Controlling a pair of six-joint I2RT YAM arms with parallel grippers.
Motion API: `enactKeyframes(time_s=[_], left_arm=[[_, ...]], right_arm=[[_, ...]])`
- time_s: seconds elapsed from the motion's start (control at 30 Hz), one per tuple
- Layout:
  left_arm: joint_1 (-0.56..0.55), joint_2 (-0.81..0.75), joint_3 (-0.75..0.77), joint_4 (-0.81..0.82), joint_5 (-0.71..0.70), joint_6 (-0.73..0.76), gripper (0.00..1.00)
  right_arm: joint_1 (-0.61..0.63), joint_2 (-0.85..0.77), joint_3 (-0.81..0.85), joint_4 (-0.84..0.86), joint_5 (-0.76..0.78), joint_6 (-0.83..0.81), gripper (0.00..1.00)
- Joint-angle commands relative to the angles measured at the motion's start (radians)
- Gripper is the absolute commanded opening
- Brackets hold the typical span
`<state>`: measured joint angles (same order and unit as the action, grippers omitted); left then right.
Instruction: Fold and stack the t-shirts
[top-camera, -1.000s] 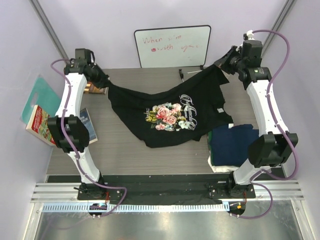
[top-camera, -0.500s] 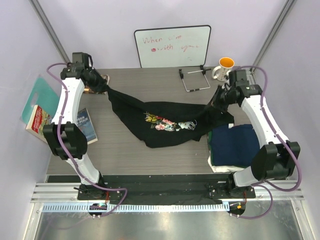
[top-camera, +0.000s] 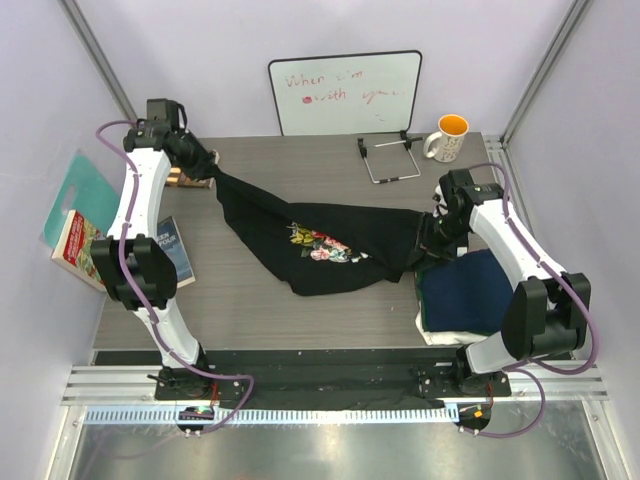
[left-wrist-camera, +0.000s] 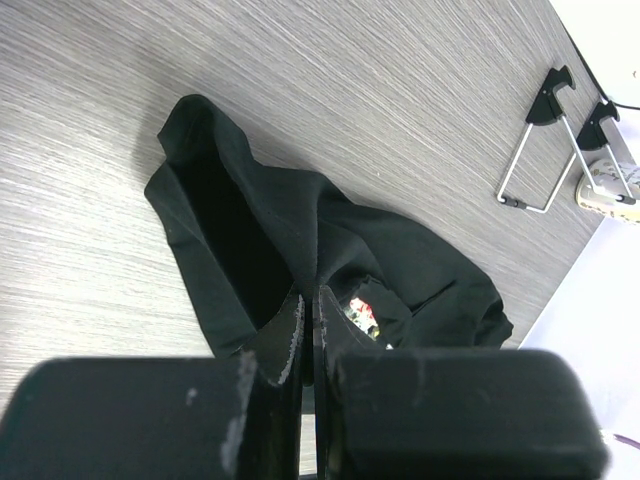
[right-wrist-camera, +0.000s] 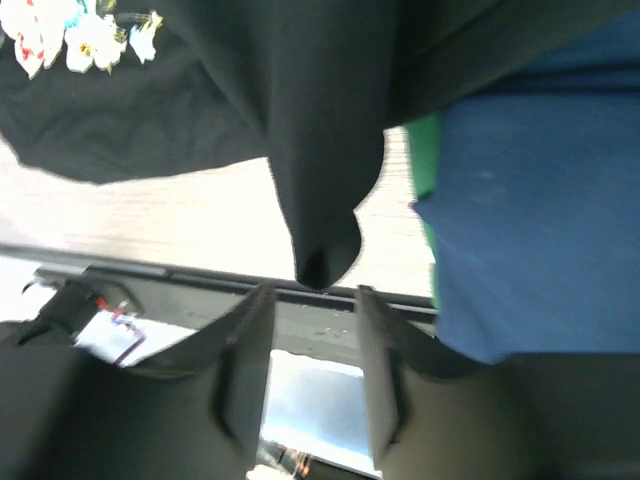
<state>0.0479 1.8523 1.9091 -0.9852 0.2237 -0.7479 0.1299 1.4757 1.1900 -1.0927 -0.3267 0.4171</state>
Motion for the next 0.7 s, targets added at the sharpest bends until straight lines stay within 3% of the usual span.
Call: enactKeyframes(time_s=[0.0,0.27,0.43,0.67], left_arm=[[0.006,-0.004,0.011,0.008,-0.014,0.013,0.0],[0.004,0.008,-0.007,0.01,-0.004,0.012,0.0],[0.001,0.012,-0.019,0.005,-0.003,0.022,0.0],[-0.002,0.019,-0.039,0.002,-0.001,0.038,0.0]], right_arm=[[0.002,-0.054,0.157,-0.056,0.15,-0.051,0.46],[-0.007,0.07,0.166,0.229,0.179,-0.034,0.45],[-0.007,0.234,0.192,0.243,0.182,-0.044,0.45],[-0.01,0.276,0.191,0.33,0.206,-0.064,0.47]])
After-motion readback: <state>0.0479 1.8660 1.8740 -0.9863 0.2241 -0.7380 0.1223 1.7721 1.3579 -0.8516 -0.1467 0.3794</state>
